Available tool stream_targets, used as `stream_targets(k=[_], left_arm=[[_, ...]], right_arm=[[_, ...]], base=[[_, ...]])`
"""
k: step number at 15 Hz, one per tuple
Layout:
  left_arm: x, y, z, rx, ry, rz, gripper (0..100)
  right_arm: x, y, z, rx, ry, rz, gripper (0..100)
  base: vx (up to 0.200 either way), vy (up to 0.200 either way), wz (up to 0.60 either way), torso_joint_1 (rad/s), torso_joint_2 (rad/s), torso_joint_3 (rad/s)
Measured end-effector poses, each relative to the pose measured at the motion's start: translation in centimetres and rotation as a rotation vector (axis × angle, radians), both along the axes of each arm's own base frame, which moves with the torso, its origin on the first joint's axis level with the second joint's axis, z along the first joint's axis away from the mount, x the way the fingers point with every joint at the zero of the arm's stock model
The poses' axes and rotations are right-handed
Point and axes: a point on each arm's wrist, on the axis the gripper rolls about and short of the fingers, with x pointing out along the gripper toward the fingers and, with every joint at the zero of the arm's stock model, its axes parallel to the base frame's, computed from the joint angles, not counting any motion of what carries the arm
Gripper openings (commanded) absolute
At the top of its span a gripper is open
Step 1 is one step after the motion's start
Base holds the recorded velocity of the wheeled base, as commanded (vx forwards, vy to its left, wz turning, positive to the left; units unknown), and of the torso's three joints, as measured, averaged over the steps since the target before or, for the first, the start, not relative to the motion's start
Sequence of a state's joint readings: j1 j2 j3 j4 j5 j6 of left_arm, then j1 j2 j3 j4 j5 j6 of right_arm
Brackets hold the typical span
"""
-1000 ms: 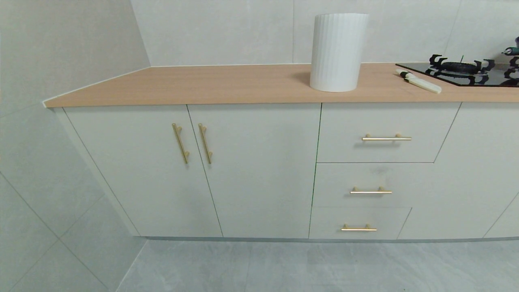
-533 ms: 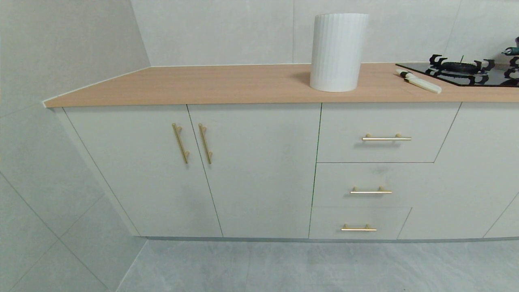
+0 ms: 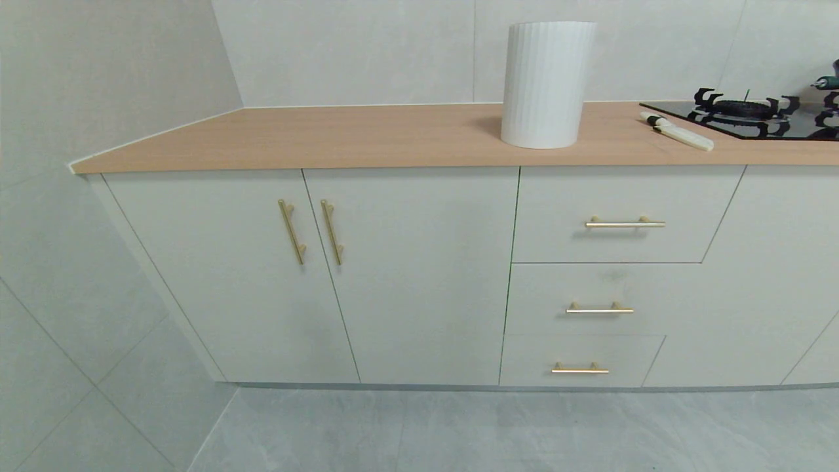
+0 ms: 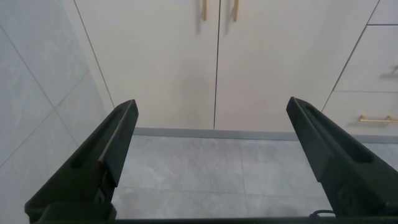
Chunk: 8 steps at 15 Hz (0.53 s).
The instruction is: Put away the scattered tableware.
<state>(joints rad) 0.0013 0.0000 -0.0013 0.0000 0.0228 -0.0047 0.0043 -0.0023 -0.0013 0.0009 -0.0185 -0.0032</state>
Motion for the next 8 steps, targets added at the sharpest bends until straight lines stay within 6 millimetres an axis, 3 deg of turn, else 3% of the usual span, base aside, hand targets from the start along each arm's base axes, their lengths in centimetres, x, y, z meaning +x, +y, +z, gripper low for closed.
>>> stream_targets(k=[2, 5, 8], left_arm=[[0.0, 0.0, 0.0, 0.0, 0.0, 0.0, 100], [0.0, 0.0, -0.01, -0.001, 0.0, 0.0, 100], [0.01, 0.0, -0.04, -0.001, 0.001, -0.001, 100]], right_arm=[[0.0, 0.0, 0.0, 0.0, 0.0, 0.0, 100], [0.0, 0.0, -0.02, 0.0, 0.001, 0.0, 100], [0.0, 0.0, 0.0, 0.001, 0.001, 0.0, 100]], base=[[0.0, 0.0, 0.0, 0.0, 0.0, 0.0], [0.0, 0.0, -0.6, 0.004, 0.0, 0.001], [0.0, 0.0, 0.0, 0.0, 0.0, 0.0]])
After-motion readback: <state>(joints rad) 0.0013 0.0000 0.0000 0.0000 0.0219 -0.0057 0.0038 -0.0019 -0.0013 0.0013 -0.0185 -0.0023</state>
